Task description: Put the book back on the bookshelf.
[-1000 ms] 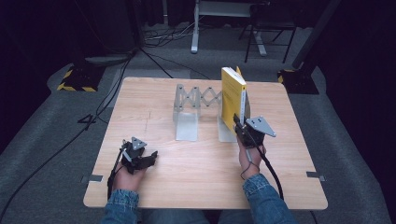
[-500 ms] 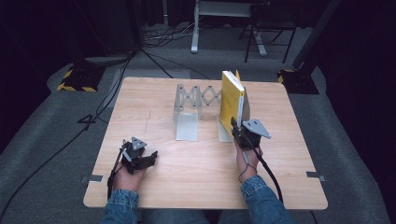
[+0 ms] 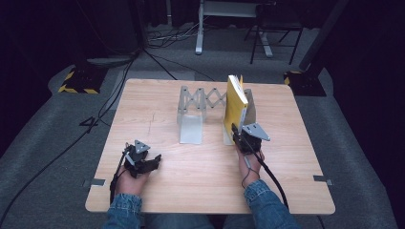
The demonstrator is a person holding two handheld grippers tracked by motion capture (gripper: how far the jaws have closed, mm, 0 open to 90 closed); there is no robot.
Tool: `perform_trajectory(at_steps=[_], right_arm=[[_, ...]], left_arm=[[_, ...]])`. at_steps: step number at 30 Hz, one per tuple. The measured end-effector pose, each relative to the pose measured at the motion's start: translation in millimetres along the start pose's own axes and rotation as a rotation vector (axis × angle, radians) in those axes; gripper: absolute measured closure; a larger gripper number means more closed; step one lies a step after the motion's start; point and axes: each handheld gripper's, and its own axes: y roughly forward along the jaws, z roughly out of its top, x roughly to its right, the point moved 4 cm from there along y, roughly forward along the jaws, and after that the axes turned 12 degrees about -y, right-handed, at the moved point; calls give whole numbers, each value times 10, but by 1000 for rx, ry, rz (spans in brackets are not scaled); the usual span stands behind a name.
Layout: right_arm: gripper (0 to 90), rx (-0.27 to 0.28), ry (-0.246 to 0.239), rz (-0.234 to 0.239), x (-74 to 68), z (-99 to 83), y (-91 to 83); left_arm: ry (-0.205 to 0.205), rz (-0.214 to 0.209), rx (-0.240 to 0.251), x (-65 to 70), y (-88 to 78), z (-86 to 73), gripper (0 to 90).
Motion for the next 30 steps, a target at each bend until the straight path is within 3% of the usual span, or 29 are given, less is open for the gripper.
perform_trajectory(at_steps=[8,14,21,30], right_arm=[[710,-24,-9,16,-17,-10,108],[609,-35,-5,37,2,3,89],[501,18,-14,52,27,127,-64],[465,63,-25,101,141,269,-373]], left_arm=[[1,-1,-1,0,2,1,349],[2,-2,-1,1,2,1,348],[1,-1,-1,1,1,1,347],[12,-9,-5,-3,-10,-12,328]])
